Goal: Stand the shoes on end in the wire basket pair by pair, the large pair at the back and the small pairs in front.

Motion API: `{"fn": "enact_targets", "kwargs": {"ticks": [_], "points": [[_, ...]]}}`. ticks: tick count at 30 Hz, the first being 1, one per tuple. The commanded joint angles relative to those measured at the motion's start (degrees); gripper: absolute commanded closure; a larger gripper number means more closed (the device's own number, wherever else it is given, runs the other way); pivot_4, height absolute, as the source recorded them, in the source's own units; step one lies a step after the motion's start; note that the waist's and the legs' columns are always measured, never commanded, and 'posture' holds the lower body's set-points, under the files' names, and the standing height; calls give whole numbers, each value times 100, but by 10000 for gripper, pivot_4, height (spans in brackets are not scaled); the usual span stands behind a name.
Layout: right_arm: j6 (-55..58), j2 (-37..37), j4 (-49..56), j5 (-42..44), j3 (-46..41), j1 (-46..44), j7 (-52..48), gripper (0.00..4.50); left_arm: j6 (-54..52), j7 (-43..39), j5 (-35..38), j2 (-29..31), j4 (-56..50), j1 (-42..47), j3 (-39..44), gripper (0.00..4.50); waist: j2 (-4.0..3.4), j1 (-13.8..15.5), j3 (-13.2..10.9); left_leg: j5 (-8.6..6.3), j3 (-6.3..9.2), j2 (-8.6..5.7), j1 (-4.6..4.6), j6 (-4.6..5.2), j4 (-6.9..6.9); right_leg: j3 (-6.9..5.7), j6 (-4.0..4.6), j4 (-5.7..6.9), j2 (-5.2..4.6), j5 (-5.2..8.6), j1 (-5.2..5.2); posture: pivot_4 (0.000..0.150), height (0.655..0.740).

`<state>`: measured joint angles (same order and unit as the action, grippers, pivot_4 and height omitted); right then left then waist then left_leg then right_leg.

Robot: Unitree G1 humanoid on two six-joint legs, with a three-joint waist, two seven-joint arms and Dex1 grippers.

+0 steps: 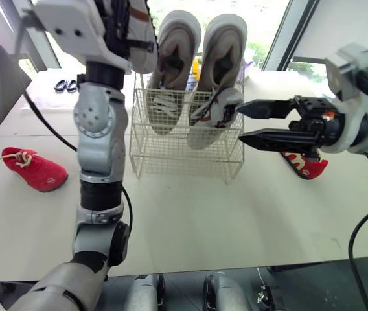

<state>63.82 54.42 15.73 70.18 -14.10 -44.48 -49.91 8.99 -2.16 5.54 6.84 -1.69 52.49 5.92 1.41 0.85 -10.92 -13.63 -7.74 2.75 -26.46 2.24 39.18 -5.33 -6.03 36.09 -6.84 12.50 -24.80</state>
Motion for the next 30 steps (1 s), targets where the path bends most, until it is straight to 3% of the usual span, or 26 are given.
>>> {"fn": "enact_targets", "kwargs": {"ticks": [1, 12, 21, 27, 30], "points": [[313, 199, 528, 626, -374, 242, 364, 0, 607, 36, -176, -211, 383, -165, -178, 41927, 0, 24, 0, 0, 2, 1, -1, 0, 0, 0, 0, -1, -1, 0, 1, 1500, 7351], [278, 290, 1108, 1588, -654, 926, 1441, 0, 1495, 74, -410, -576, 1699, -539, -323, 41927, -1, 8, 1, -6, 5, 8, -2, 11, 6, 0, 1, -2, -5, -1, 2, 1500, 7351], [47, 309, 996, 1493, -487, 973, 1414, 0, 1077, -186, -209, -733, 1229, -1165, -502, 41927, -2, 7, 2, -7, 8, 10, -2, 13, 6, 0, 1, -2, -5, 0, 4, 1500, 7351], [-87, 272, 871, 1238, -287, 913, 1173, 0, 172, -286, 62, -839, 233, -1696, -630, 41927, -8, -5, 6, -8, 8, 10, -1, 14, 6, 0, 1, -3, -5, 0, 4, 1500, 7351], [-167, 218, 761, 1039, -130, 832, 993, 0, -187, -214, 120, -816, -253, -1925, -582, 27792, -11, -9, 8, -10, 8, 10, -1, 16, 6, 0, 1, -5, -5, 0, 4, 1500, 7351]]}}
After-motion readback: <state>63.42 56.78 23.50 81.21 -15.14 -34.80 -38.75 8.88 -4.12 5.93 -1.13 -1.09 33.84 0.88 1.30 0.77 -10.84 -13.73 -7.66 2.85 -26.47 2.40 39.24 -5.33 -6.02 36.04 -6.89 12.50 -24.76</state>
